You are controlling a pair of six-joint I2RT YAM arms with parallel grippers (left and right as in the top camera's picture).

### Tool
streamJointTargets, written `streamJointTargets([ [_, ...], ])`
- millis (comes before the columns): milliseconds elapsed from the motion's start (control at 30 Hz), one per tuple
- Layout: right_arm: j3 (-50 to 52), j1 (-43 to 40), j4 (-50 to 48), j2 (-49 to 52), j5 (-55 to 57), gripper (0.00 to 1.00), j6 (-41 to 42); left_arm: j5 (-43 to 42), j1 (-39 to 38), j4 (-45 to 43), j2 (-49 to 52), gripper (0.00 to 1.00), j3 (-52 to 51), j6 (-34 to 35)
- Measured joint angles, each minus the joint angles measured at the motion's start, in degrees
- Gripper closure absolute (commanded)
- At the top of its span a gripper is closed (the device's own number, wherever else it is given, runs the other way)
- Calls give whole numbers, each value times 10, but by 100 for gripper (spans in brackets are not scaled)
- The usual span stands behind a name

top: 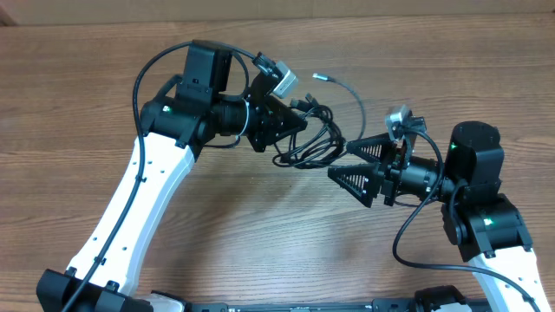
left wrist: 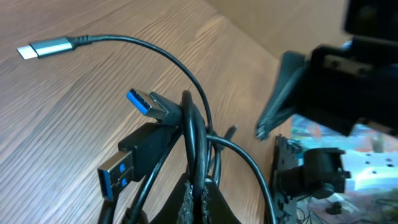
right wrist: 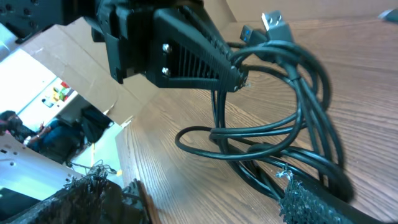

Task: Untangle cables
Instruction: 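Move the right gripper toward the hanging cables below the left gripper, then grasp a cable loop with the right gripper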

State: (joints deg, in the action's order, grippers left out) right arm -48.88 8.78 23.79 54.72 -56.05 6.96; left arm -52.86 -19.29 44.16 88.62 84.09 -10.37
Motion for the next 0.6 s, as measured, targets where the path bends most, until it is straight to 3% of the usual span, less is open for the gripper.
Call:
streamJointTargets([
  [600, 0, 1, 17, 0, 121, 8, -64, -39, -44, -9, 0, 96, 0, -3],
])
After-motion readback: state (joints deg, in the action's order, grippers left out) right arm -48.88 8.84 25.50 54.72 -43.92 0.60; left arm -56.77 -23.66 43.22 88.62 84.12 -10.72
